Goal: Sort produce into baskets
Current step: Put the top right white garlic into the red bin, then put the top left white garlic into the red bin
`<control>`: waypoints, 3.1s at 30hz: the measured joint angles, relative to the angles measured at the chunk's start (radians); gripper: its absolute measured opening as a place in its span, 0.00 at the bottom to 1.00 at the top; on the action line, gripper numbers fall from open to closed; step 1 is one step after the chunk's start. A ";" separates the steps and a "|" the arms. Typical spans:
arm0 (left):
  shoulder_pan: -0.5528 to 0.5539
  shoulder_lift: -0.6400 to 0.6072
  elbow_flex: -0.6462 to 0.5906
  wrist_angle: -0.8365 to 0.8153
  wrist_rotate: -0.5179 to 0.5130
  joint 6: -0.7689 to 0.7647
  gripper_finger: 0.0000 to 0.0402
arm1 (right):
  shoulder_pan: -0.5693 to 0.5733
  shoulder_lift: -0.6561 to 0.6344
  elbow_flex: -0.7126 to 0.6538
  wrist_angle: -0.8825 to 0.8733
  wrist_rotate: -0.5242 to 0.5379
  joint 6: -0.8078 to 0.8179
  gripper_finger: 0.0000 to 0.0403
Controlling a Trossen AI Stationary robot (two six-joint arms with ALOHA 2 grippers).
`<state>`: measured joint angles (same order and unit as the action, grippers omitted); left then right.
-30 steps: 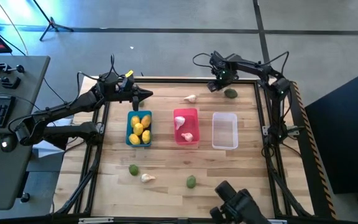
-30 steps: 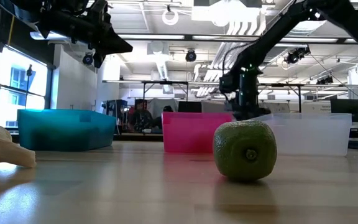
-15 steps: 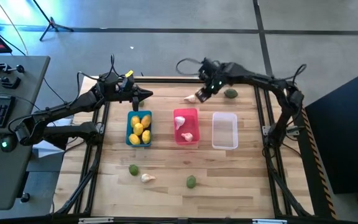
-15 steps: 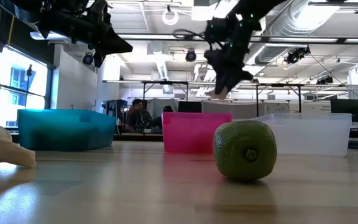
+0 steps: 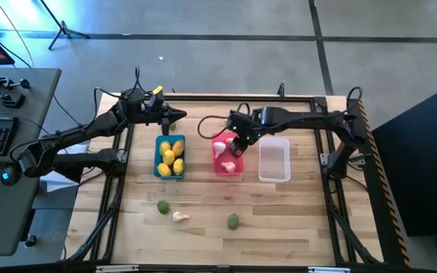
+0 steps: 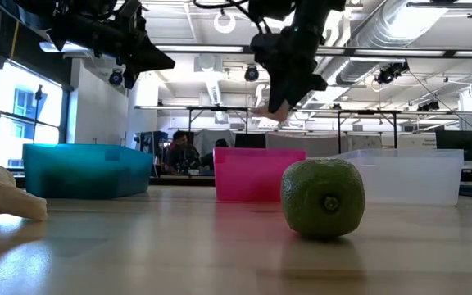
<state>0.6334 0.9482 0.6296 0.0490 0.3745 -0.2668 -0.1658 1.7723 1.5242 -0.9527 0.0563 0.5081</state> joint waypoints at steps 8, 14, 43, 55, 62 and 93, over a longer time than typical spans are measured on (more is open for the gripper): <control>-0.012 0.000 0.000 0.000 0.000 0.008 0.02 | 0.018 0.117 -0.002 0.079 -0.037 -0.037 0.26; -0.029 0.000 0.000 0.000 0.000 0.008 0.02 | 0.018 0.171 -0.002 0.121 -0.077 -0.067 0.26; 0.221 0.213 0.001 -0.359 -0.154 -0.036 0.03 | 0.015 0.195 -0.002 0.144 -0.091 -0.132 0.41; 0.265 0.305 0.001 -0.352 -0.396 0.070 0.27 | 0.015 0.221 -0.002 0.156 -0.087 -0.124 0.60; 0.291 0.398 0.001 -0.245 -0.467 0.068 0.37 | 0.015 0.219 -0.002 0.157 -0.087 -0.124 0.63; 0.401 0.558 0.000 -0.025 -0.293 0.118 0.00 | 0.015 0.007 -0.001 0.092 -0.072 -0.124 0.62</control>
<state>1.0348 1.5058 0.6300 0.0238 0.0816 -0.1484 -0.1505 1.7792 1.5234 -0.8609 -0.0155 0.3839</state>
